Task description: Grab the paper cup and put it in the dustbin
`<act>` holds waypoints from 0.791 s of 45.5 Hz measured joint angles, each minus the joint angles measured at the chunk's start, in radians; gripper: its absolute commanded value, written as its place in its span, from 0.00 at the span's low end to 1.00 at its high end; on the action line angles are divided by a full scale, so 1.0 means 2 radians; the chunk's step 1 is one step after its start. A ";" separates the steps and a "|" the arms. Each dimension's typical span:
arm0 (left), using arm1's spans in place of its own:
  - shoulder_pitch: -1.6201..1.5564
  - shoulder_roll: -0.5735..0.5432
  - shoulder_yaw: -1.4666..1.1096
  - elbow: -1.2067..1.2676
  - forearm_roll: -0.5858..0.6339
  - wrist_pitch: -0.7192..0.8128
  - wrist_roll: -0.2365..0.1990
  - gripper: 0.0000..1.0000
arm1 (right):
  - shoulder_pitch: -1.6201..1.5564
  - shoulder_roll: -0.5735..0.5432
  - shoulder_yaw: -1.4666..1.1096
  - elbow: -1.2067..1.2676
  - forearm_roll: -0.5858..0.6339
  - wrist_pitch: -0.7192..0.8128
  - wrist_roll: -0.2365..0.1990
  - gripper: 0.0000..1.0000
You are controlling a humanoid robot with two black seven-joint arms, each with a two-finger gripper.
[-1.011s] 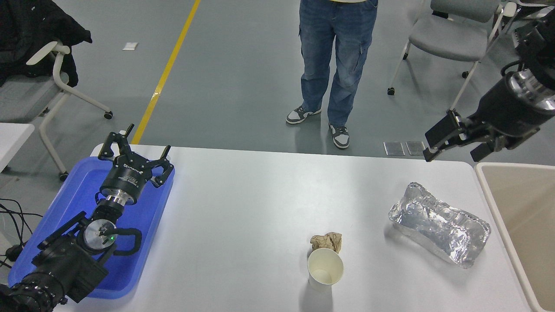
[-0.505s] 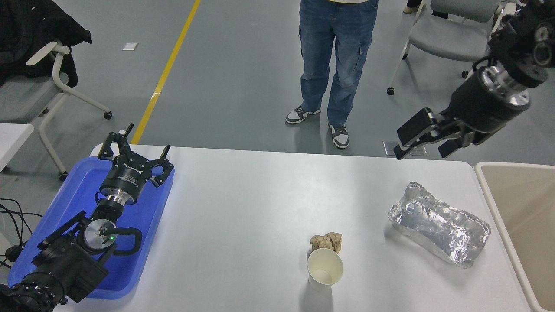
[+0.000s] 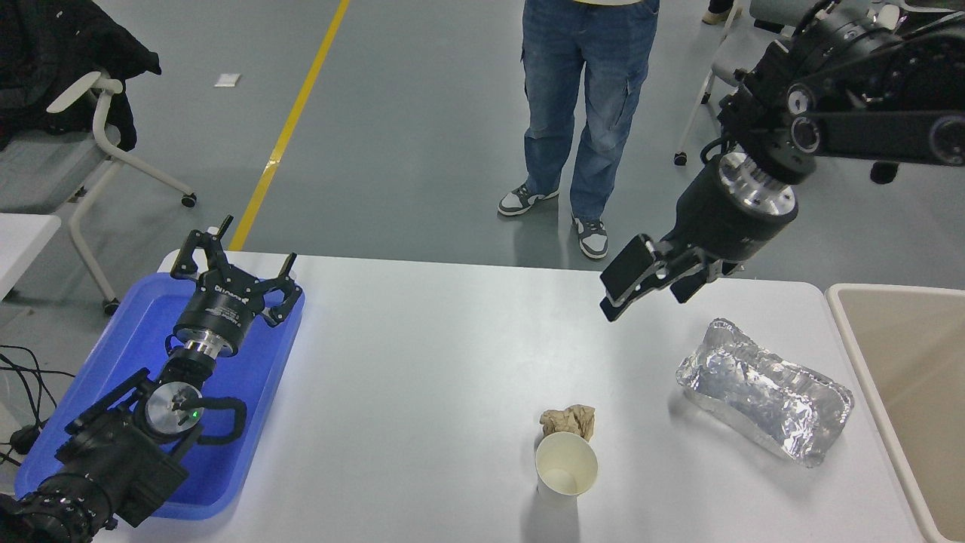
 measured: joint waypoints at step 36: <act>-0.001 0.000 0.000 0.000 0.000 0.000 0.000 1.00 | -0.161 0.032 0.009 -0.030 0.024 -0.145 -0.059 1.00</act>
